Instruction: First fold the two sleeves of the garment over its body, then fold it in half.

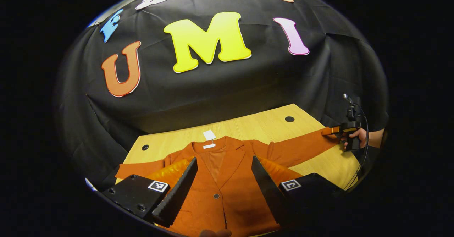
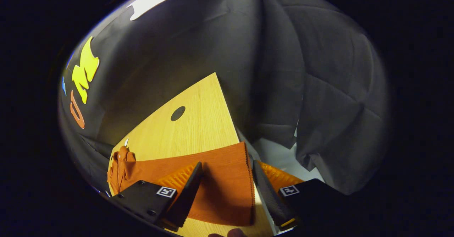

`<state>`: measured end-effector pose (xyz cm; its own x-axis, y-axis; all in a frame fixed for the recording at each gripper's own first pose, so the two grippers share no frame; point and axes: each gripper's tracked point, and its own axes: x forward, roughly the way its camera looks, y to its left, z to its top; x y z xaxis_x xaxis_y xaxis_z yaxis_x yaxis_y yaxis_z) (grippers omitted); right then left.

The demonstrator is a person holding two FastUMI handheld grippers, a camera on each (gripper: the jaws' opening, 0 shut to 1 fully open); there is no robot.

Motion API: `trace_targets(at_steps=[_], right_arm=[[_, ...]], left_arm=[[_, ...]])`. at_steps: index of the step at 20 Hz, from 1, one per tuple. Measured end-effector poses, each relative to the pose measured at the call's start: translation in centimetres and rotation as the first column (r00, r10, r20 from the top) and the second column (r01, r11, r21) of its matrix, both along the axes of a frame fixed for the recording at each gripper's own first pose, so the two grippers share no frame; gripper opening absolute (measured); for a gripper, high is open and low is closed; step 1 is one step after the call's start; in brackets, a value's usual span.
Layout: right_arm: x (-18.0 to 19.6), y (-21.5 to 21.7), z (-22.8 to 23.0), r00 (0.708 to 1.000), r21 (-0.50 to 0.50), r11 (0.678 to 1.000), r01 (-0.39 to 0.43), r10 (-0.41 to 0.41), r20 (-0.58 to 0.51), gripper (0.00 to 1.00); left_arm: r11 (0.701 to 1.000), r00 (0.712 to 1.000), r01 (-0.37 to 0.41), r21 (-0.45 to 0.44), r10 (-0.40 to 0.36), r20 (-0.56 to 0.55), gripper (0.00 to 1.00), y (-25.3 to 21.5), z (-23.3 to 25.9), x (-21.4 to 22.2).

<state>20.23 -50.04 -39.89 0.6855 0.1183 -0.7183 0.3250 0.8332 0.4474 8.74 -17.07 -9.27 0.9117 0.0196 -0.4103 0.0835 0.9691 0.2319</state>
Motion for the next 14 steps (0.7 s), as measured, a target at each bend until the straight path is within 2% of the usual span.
trace_targets(at_steps=[2, 6, 7, 8, 10, 11, 14], right_arm=[[-0.5, -0.7, 0.4, 1.0, -0.02, 1.0, 0.011, -0.012, -0.018, 0.8], [-1.1, -1.6, 1.2, 0.999, -0.113, 0.994, 0.011, -0.016, -0.046, 0.55], [-1.3, -1.8, 1.4, 0.999, -0.126, 0.992, 0.01, -0.016, -0.049, 0.42], [-1.3, -2.0, 1.5, 0.998, -0.134, 0.991, 0.021, -0.029, -0.053, 0.37], [-1.3, -2.5, 2.3, 0.998, -0.132, 0.99, 0.051, -0.056, -0.036, 0.21], [-1.2, -1.6, 2.7, 0.998, -0.103, 0.993, 0.052, -0.055, -0.028, 0.02], [-1.4, -0.8, 4.2, 0.999, -0.085, 0.996, 0.036, -0.038, -0.02, 0.02]], left_arm=[[1.0, 1.0, -0.007, -0.007, 0.007, -0.007, 0.99, 0.1, -0.2, 0.0], [1.0, 1.0, -0.026, -0.017, 0.025, -0.007, 0.99, 0.7, -0.4, 0.0], [0.999, 1.0, -0.03, -0.023, 0.03, -0.008, 0.99, 0.8, -0.5, 0.0], [0.999, 0.999, -0.035, -0.027, 0.034, -0.011, 1.0, 1.0, -0.5, 0.0], [0.999, 0.999, -0.04, -0.032, 0.04, -0.012, 1.0, 1.3, -0.6, -0.1], [0.999, 0.999, -0.038, -0.035, 0.038, -0.01, 1.0, 1.4, -0.5, 0.0], [0.998, 0.999, -0.04, -0.049, 0.041, 0.002, 0.99, 1.9, -0.2, -0.2]])
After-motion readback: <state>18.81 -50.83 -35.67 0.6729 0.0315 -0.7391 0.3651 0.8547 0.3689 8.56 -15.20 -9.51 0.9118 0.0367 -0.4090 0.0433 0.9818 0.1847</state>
